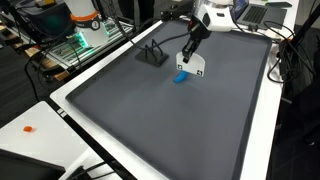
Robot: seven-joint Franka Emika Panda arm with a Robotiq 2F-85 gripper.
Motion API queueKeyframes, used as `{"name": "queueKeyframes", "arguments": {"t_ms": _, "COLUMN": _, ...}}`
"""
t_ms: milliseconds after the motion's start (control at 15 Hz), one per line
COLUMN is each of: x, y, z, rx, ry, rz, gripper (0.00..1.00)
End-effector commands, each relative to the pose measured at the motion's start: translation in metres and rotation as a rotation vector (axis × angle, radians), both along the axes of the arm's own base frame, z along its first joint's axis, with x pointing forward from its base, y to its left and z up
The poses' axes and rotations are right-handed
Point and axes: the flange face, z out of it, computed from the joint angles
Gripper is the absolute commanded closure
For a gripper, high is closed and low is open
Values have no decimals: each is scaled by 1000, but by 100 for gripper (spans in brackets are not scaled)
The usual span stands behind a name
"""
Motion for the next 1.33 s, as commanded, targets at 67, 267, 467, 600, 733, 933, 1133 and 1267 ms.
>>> {"name": "queueKeyframes", "arguments": {"t_ms": 67, "x": 5, "y": -1, "z": -16, "rx": -32, "ry": -3, "rz": 8, "gripper": 99}}
{"name": "queueKeyframes", "arguments": {"t_ms": 267, "x": 5, "y": -1, "z": -24, "rx": -34, "ry": 11, "rz": 9, "gripper": 99}}
{"name": "queueKeyframes", "arguments": {"t_ms": 467, "x": 3, "y": -2, "z": -32, "rx": -31, "ry": 21, "rz": 6, "gripper": 99}}
{"name": "queueKeyframes", "arguments": {"t_ms": 600, "x": 2, "y": -3, "z": -37, "rx": -30, "ry": 30, "rz": 3, "gripper": 99}}
{"name": "queueKeyframes", "arguments": {"t_ms": 733, "x": 0, "y": -5, "z": -42, "rx": -29, "ry": 41, "rz": -1, "gripper": 99}}
{"name": "queueKeyframes", "arguments": {"t_ms": 933, "x": -3, "y": -6, "z": -45, "rx": -27, "ry": 64, "rz": -6, "gripper": 99}}
{"name": "queueKeyframes", "arguments": {"t_ms": 1133, "x": -10, "y": -6, "z": -46, "rx": -16, "ry": 123, "rz": -11, "gripper": 99}}
{"name": "queueKeyframes", "arguments": {"t_ms": 1267, "x": -16, "y": -6, "z": -48, "rx": -10, "ry": 168, "rz": -9, "gripper": 99}}
